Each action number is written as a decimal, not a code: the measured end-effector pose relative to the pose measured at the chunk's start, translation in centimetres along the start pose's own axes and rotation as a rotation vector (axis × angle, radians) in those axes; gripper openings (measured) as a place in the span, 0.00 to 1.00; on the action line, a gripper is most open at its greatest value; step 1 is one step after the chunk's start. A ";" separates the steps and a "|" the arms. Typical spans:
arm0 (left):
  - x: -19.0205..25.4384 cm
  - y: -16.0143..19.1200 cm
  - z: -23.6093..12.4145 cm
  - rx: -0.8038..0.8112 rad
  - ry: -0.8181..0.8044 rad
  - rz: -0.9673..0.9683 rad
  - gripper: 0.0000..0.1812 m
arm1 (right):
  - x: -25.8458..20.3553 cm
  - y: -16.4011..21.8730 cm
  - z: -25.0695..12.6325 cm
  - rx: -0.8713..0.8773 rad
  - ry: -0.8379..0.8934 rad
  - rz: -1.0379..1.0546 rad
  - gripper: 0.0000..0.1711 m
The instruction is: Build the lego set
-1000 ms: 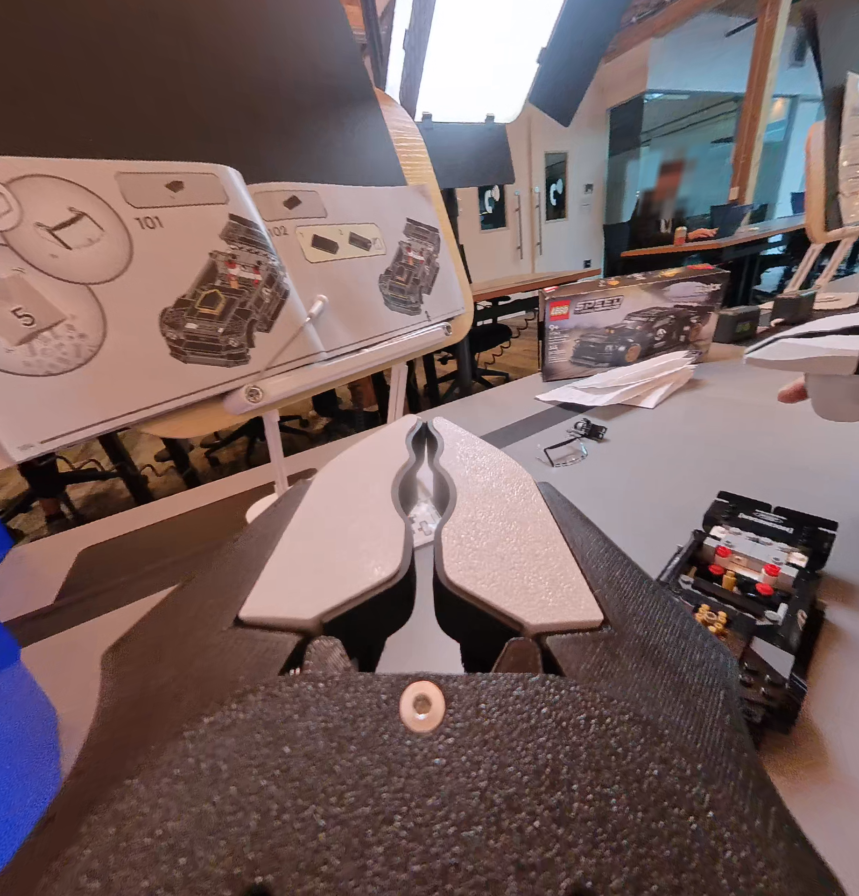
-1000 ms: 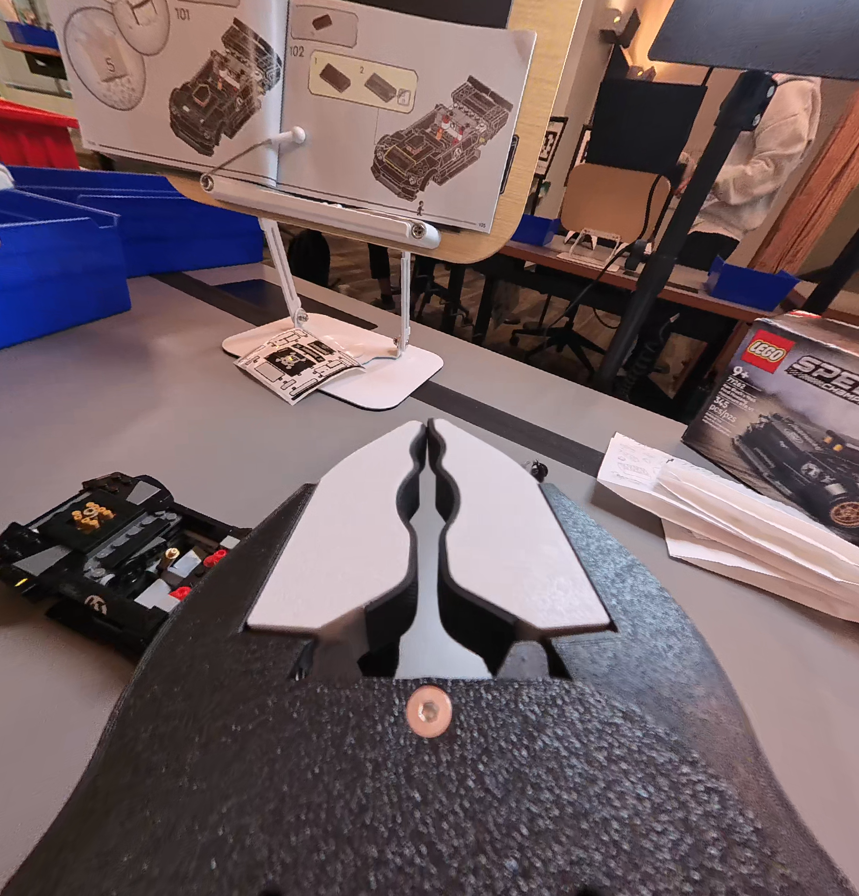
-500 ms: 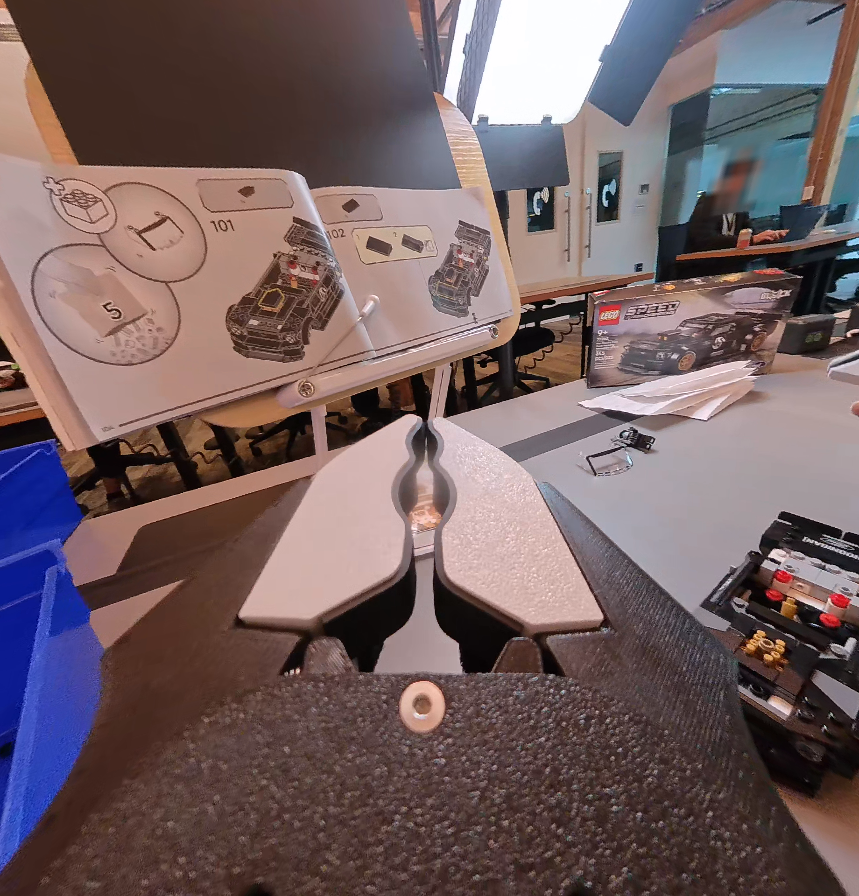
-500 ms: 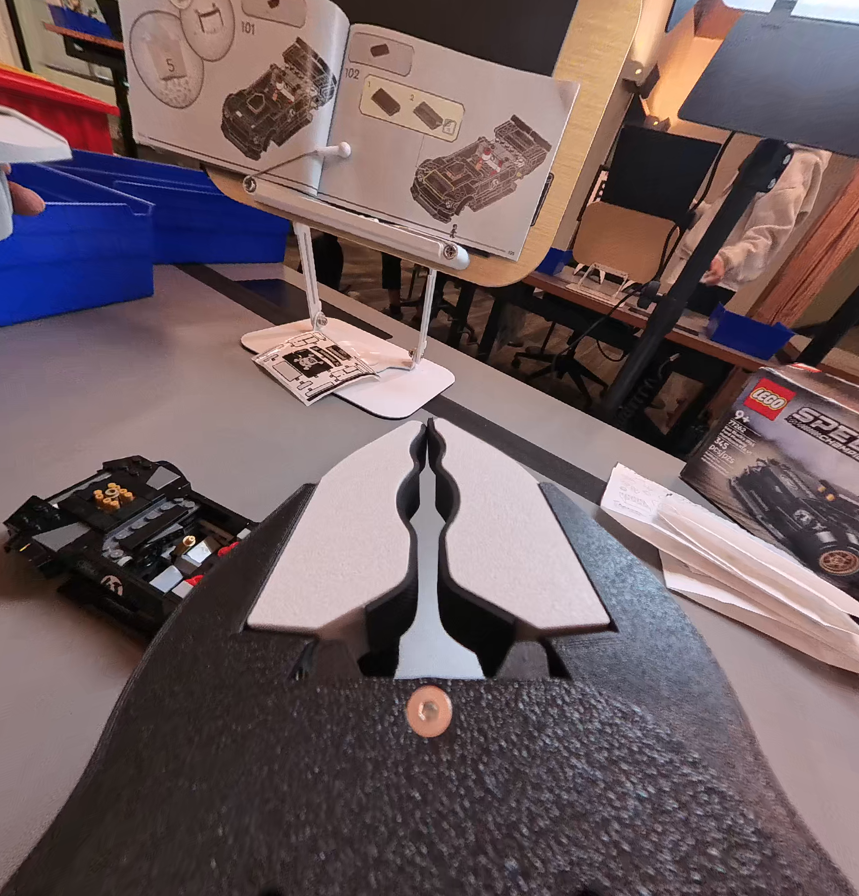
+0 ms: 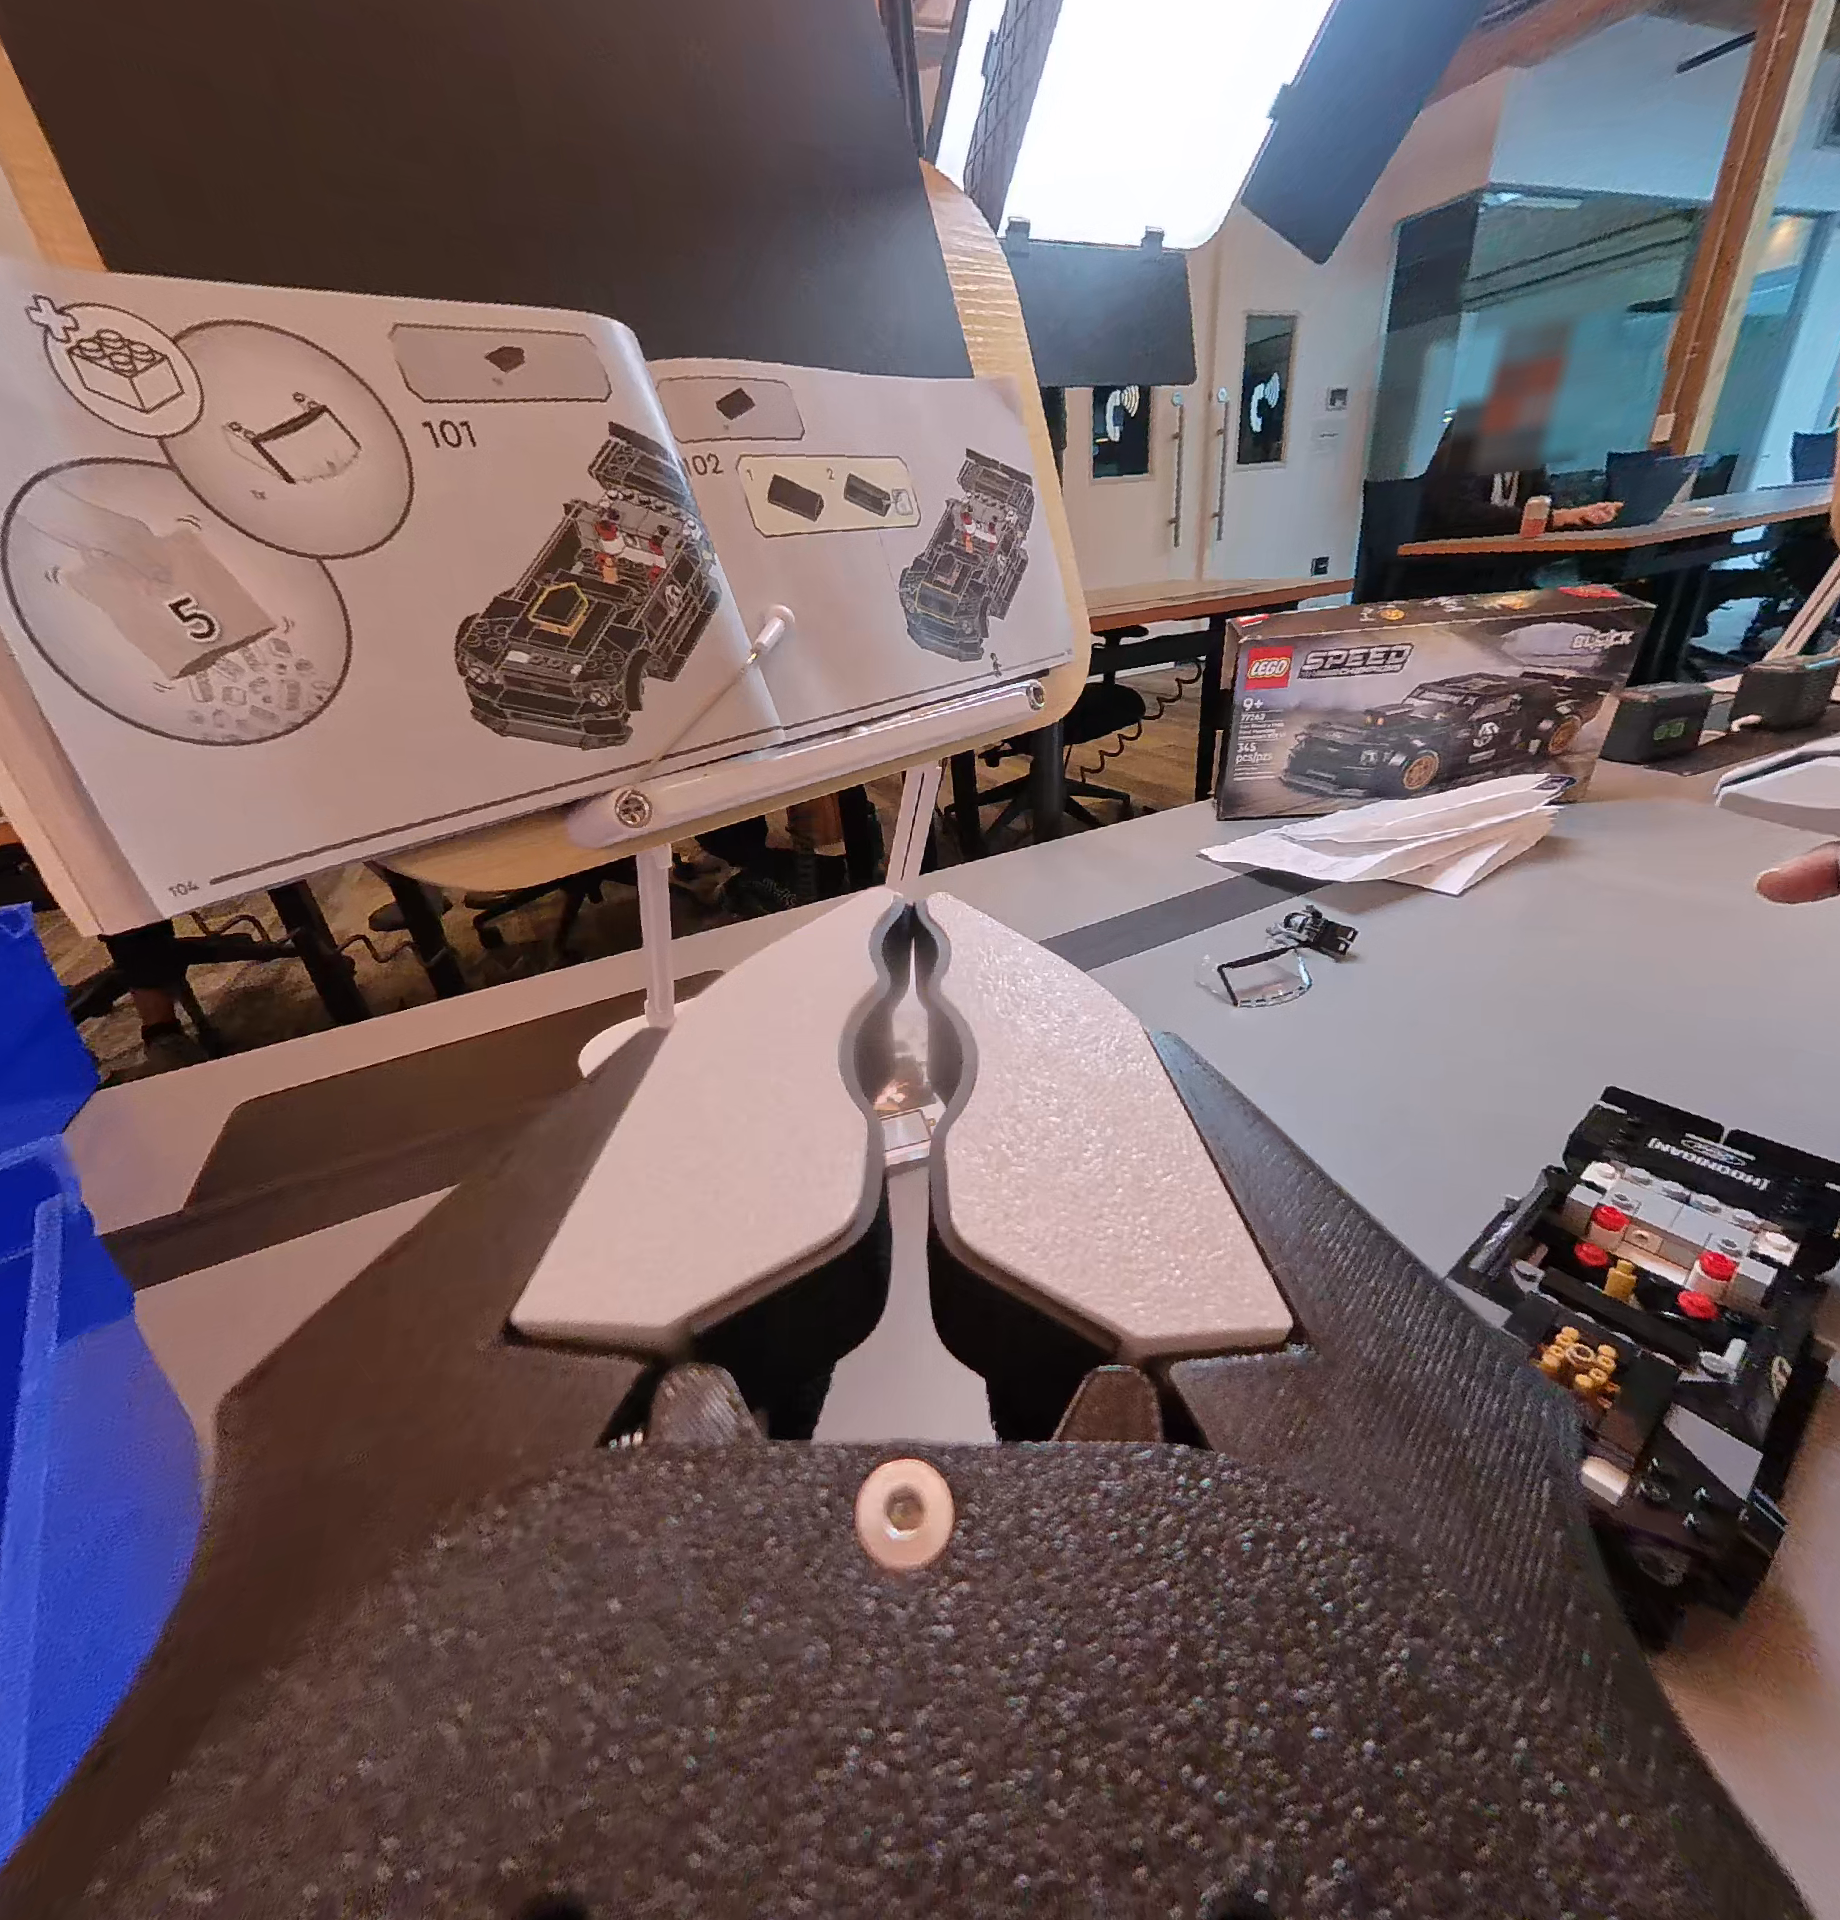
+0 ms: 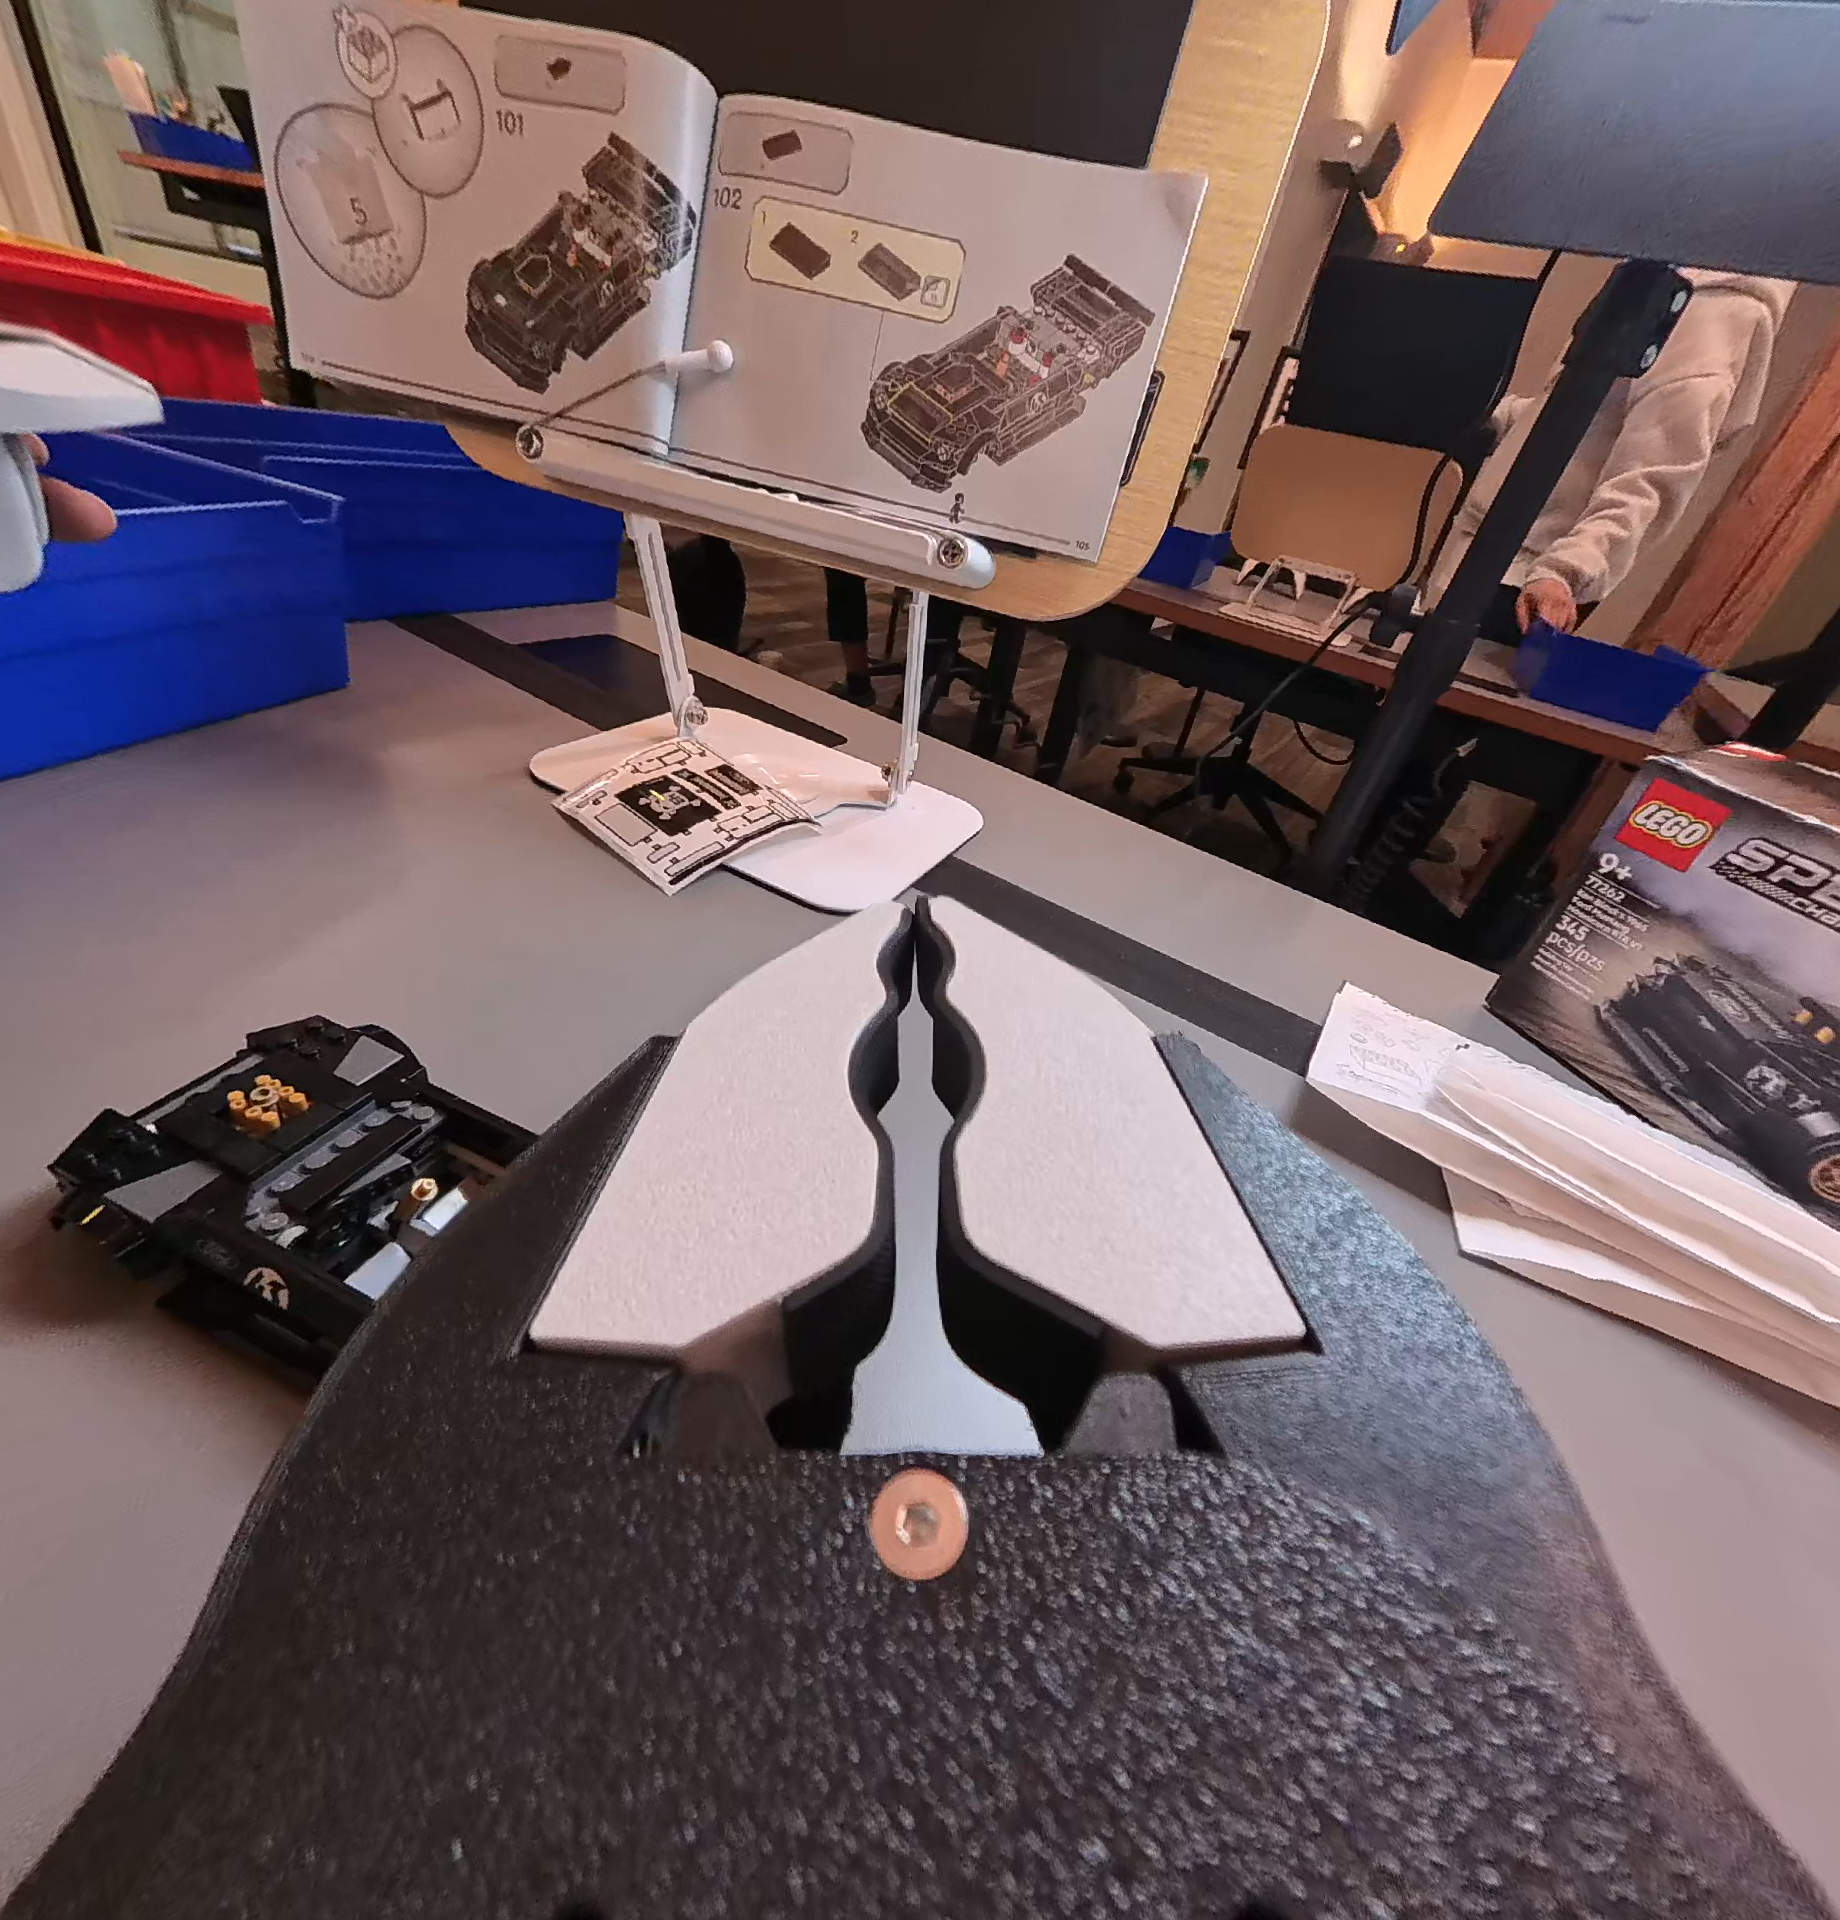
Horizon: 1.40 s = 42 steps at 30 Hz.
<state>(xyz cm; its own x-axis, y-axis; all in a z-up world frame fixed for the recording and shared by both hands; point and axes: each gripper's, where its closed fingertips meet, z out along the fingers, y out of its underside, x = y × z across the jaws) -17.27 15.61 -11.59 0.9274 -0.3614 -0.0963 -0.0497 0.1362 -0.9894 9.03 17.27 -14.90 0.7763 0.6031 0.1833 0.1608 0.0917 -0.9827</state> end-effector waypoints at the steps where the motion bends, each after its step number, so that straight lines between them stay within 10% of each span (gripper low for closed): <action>1: -0.1 0.1 0.0 -0.004 -0.003 0.003 0.00 | 0.1 -0.1 0.0 0.003 0.004 0.001 0.00; 33: 4.2 -1.8 0.0 0.000 -0.079 0.219 0.00 | 0.1 -0.2 -0.3 0.027 0.058 -0.022 0.00; 42: 0.0 -9.3 -6.2 0.105 -0.107 0.201 0.00 | -0.6 0.6 0.2 -0.024 0.082 -0.192 0.00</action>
<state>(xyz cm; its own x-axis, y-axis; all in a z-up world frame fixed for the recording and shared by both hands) -19.10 8.59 -3.03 0.9369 -0.2186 -0.2729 -0.2039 0.2923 -0.9343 8.47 17.12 -15.58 0.7767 0.5098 0.3700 0.3248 0.1792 -0.9286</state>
